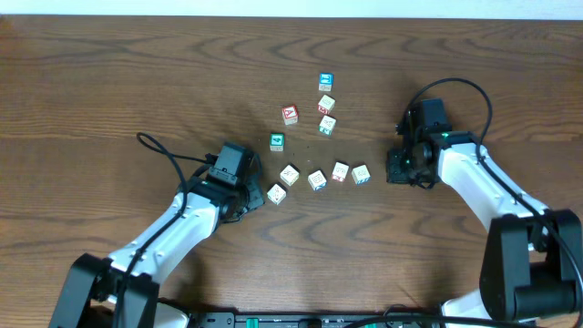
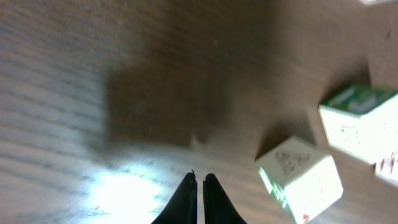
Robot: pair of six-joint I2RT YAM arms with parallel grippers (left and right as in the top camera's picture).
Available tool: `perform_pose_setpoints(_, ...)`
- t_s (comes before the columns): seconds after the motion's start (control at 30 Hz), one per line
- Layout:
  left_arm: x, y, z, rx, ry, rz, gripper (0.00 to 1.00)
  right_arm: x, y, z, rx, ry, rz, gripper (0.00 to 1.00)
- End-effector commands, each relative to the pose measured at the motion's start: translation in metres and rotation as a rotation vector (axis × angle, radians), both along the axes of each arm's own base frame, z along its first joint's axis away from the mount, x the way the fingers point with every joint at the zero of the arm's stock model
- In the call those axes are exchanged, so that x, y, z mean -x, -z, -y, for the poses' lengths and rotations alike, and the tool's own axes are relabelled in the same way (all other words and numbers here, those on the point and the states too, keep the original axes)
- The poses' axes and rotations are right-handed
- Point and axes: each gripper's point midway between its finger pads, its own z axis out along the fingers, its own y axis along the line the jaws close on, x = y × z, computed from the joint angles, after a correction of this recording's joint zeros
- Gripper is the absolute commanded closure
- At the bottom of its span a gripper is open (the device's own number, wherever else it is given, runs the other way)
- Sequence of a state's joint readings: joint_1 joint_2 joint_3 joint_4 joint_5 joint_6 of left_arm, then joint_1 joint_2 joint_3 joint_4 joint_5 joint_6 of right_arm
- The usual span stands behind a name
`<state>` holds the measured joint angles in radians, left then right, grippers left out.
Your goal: Lift 5 blocks
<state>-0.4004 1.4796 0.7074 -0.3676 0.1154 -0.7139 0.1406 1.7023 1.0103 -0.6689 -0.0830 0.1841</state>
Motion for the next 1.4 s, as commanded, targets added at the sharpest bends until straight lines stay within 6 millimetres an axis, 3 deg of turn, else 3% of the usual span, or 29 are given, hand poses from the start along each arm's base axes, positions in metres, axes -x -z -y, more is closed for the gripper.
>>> perform_pose_setpoints(0.0,-0.007,0.014,-0.005,-0.014,-0.168,-0.02,0.93,0.001,0.011,-0.005,-0.023,-0.036,-0.025,0.99)
perform_pose_setpoints(0.23,-0.013,0.046,0.011,0.049,-0.187,-0.078,0.93,-0.003,0.02,-0.008,-0.036,-0.05,-0.025,0.99)
perform_pose_setpoints(0.43,-0.012,0.048,0.02,0.098,-0.201,-0.097,0.93,-0.008,0.016,-0.028,-0.141,-0.118,0.002,0.99)
perform_pose_setpoints(0.6,-0.008,0.05,0.019,0.07,-0.194,-0.102,0.93,-0.009,0.015,-0.031,-0.141,-0.125,0.01,0.99)
perform_pose_setpoints(0.67,0.0,0.053,0.01,0.025,-0.205,-0.129,0.93,-0.009,0.016,-0.029,-0.133,-0.122,0.007,0.99)
perform_pose_setpoints(0.77,0.014,0.052,-0.025,-0.157,-0.233,-0.143,0.93,-0.008,0.016,-0.028,-0.129,-0.125,0.005,0.99)
perform_pose_setpoints(0.87,0.023,0.041,-0.05,-0.275,-0.231,-0.139,0.93,-0.008,0.016,-0.028,-0.129,-0.129,0.006,0.99)
perform_pose_setpoints(0.93,0.027,0.032,-0.055,-0.291,-0.227,-0.136,0.93,-0.008,0.016,-0.028,-0.129,-0.129,0.008,0.99)
perform_pose_setpoints(1.17,0.034,0.023,-0.006,-0.112,-0.101,-0.143,0.93,-0.007,0.016,-0.028,-0.129,-0.128,0.004,0.99)
perform_pose_setpoints(1.27,0.028,0.019,0.019,-0.031,-0.06,-0.111,0.93,-0.006,0.017,-0.028,-0.128,-0.128,-0.004,0.99)
perform_pose_setpoints(1.37,0.021,0.016,0.031,0.012,-0.072,-0.079,0.93,-0.004,0.017,-0.028,-0.128,-0.127,-0.012,0.99)
